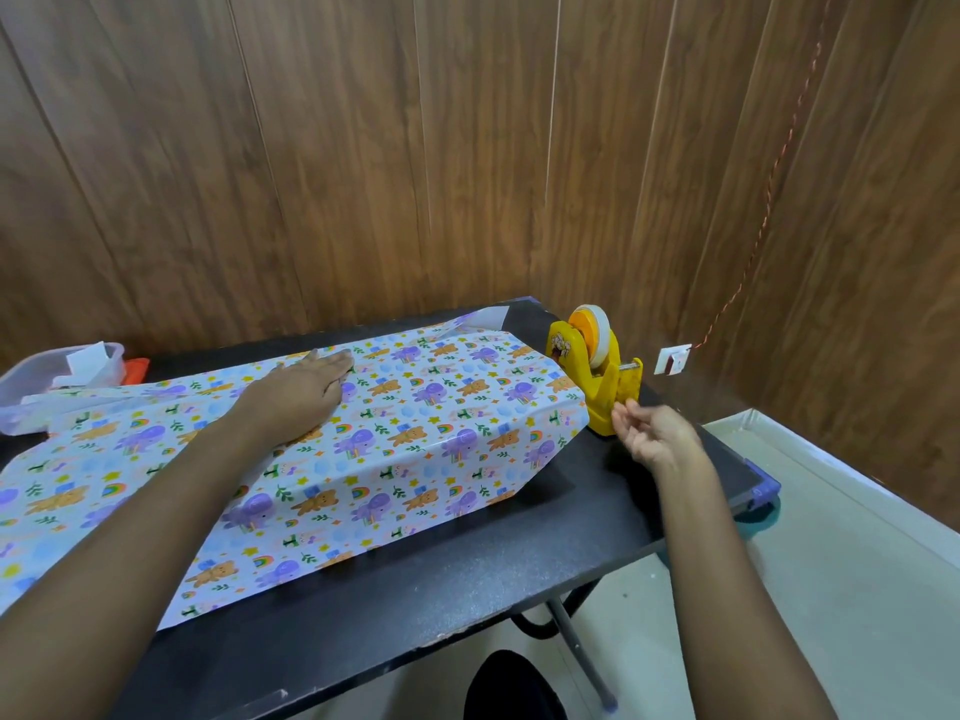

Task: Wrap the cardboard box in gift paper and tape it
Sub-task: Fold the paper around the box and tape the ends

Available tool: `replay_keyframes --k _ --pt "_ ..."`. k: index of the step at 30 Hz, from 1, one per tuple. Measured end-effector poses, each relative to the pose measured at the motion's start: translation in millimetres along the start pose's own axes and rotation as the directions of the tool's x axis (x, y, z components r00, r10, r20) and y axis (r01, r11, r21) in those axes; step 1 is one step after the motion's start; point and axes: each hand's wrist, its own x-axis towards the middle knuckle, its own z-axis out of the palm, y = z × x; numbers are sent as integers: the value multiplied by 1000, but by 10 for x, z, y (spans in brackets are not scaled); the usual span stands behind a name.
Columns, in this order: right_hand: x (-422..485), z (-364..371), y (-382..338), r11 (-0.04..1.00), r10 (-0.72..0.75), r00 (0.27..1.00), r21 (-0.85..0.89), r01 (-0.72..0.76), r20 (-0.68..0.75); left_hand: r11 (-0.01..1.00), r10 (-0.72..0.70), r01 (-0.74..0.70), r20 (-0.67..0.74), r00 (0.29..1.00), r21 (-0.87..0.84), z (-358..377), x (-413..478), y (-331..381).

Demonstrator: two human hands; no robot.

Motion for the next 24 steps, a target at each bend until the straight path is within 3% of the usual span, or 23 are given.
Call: replay_keyframes --k 3,7,11,16,21,24 --pt "-57 -68 25 997 -74 991 -19 76 112 1000 2 -2 1 1000 0 -13 11 -2" --pt "-308 193 -142 902 -174 936 -331 276 306 994 15 -15 4 1000 -104 -17 -7 -125" --pt "-595 585 -159 748 -57 907 -584 315 417 981 -113 117 33 993 -153 -67 -134 -446" --pt "-858 1130 95 572 79 856 -726 382 512 967 -211 219 73 975 -127 -130 -492 -800" --pt "-1060 1718 630 536 231 763 -733 418 604 967 -252 253 29 967 -26 -195 -873 -1038" --pt "-1155 1957 890 560 262 745 -726 400 613 973 -225 226 22 974 -40 -151 -935 -1098"
